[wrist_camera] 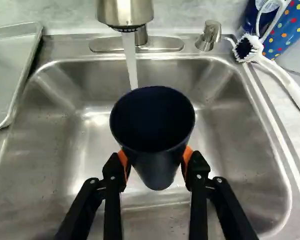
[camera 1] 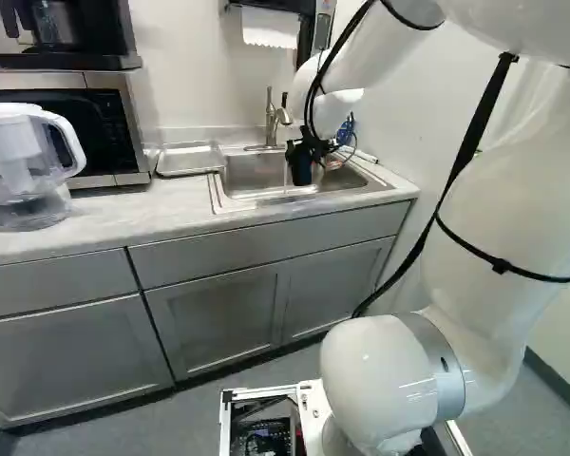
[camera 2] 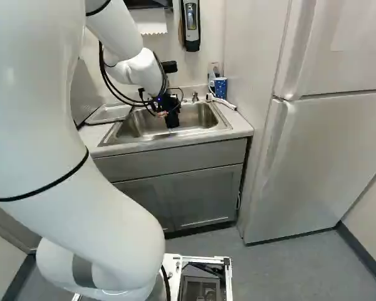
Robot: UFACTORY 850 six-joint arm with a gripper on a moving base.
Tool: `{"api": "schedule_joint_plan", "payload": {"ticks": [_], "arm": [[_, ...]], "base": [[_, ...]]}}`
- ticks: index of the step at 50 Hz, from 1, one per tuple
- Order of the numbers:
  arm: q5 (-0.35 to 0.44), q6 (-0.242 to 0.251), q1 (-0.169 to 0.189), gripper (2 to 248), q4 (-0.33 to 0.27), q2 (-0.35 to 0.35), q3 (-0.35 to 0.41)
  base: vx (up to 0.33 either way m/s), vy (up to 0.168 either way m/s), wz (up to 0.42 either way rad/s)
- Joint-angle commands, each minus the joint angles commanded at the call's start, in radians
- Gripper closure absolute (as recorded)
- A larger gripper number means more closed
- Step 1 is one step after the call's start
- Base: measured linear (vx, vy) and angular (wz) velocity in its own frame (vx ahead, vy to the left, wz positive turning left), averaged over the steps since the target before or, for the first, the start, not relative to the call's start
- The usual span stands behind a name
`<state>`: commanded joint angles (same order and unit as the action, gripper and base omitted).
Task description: Rinse the cup and place it in the tray
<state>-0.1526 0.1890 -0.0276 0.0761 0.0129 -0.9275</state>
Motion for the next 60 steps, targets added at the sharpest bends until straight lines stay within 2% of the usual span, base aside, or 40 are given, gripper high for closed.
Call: {"api": "schedule_joint_plan", "payload": {"ticks": [60], "arm": [[0.000,0.000,-0.007,130,0.000,0.052,-0.054]], "base": [[0.000,0.000,0.000]]}}
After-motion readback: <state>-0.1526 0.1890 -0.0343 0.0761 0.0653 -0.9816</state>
